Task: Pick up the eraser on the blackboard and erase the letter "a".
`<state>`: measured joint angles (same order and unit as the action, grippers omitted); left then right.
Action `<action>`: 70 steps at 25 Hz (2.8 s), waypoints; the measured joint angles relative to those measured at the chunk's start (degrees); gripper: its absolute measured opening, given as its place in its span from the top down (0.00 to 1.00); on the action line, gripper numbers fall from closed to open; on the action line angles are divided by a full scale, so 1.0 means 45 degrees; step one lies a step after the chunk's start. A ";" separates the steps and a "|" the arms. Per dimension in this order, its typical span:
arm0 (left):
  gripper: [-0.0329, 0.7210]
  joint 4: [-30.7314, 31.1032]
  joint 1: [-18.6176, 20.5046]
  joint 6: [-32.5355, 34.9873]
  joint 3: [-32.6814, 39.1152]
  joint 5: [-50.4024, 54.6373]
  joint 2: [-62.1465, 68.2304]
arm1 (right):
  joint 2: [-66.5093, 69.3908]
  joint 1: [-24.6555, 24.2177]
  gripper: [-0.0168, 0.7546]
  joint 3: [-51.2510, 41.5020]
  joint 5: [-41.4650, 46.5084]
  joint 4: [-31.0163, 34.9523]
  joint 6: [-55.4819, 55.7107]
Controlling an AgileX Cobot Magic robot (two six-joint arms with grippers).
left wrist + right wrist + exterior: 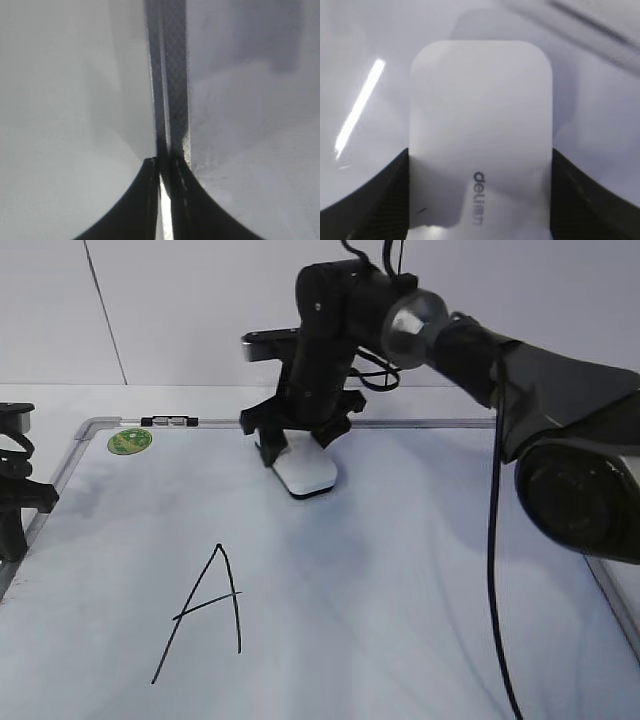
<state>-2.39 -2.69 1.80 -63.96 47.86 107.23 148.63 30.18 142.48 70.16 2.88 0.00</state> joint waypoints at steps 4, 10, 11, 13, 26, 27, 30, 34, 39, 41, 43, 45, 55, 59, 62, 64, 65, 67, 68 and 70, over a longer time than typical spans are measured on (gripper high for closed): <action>0.93 -0.0018 0.0000 0.0000 0.0000 -0.0029 0.0009 | 0.0000 -0.1304 0.29 0.0000 0.0094 0.0139 0.0133; 0.93 -0.0018 0.0000 0.0000 -0.0023 -0.0261 0.0029 | 0.0000 -0.1800 0.29 0.0000 0.0279 0.0557 0.0109; 0.93 -0.0018 0.0000 0.0000 -0.0023 -0.0261 0.0029 | 0.0000 -0.1775 0.29 0.0000 0.0301 0.0579 0.0109; 0.93 -0.0018 0.0000 0.0000 -0.0023 -0.0261 0.0029 | 0.0000 -0.1654 0.29 0.0004 0.0301 0.0545 0.0109; 0.93 -0.0018 0.0000 0.0000 -0.0029 -0.0215 0.0029 | 0.0024 0.1344 0.29 0.0004 -0.0002 -0.0130 0.0000; 0.93 -0.0018 0.0000 0.0000 -0.0029 -0.0215 0.0029 | 0.0024 0.1373 0.29 0.0004 -0.0002 -0.0135 -0.0070; 0.93 -0.0018 0.0000 0.0000 -0.0029 -0.0215 0.0029 | 0.0024 0.1176 0.29 0.0004 -0.0024 -0.0076 -0.0070; 0.93 -0.0018 0.0000 0.0000 -0.0050 -0.0237 0.0029 | 0.0024 0.0647 0.29 0.0004 -0.0024 0.0418 0.0000; 0.93 -0.0018 0.0000 0.0000 -0.0050 -0.0237 0.0029 | 0.0024 -0.0554 0.29 0.0004 -0.0066 0.0423 0.0073; 0.93 -0.0018 0.0000 0.0000 -0.0050 -0.0237 0.0029 | 0.0024 -0.0743 0.29 0.0004 -0.0066 0.0423 0.0098; 0.93 -0.0018 0.0000 0.0000 -0.0050 -0.0237 0.0029 | 0.0024 -0.0809 0.29 0.0004 -0.0066 0.0451 0.0116; 0.93 -0.0018 0.0000 0.0000 -0.0050 -0.0237 0.0029 | -0.0003 -0.0804 0.29 0.0004 -0.0074 0.0593 0.0116; 0.93 -0.0018 0.0000 0.0000 -0.0050 -0.0237 0.0029 | -0.1480 -0.0834 0.29 -0.1842 0.0216 0.0805 0.0000; 0.93 -0.0018 0.0000 0.0000 -0.0050 -0.0237 0.0029 | -0.3063 -0.0905 0.29 -0.3436 0.0216 0.0342 0.0000; 0.93 -0.0018 0.0000 0.0000 -0.0050 -0.0237 0.0029 | -0.4124 -0.1127 0.29 -0.4728 0.0216 0.0238 0.0000; 0.93 -0.0018 0.0000 0.0000 -0.0050 -0.0237 0.0029 | -0.4767 -0.1431 0.29 -0.5704 0.0216 0.0238 0.0000; 0.93 -0.0018 0.0000 0.0000 -0.0050 -0.0237 0.0029 | -0.5037 -0.1586 0.29 -0.6141 0.0187 0.0227 0.0000; 0.93 -0.0018 0.0000 0.0000 -0.0050 -0.0237 0.0029 | -0.5773 -0.1990 0.29 -0.7308 0.0163 0.0207 0.0000; 0.93 -0.0018 0.0000 0.0000 -0.0050 -0.0237 0.0029 | -0.6140 -0.2164 0.29 -0.7956 0.0101 0.0207 0.0000; 0.93 -0.0018 0.0000 0.0000 -0.0050 -0.0237 0.0029 | -0.7127 -0.2587 0.29 -0.9248 -0.0472 0.0178 0.0103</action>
<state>-2.47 -2.69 1.80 -64.18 46.79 107.36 116.55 18.54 100.86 68.04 3.68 0.46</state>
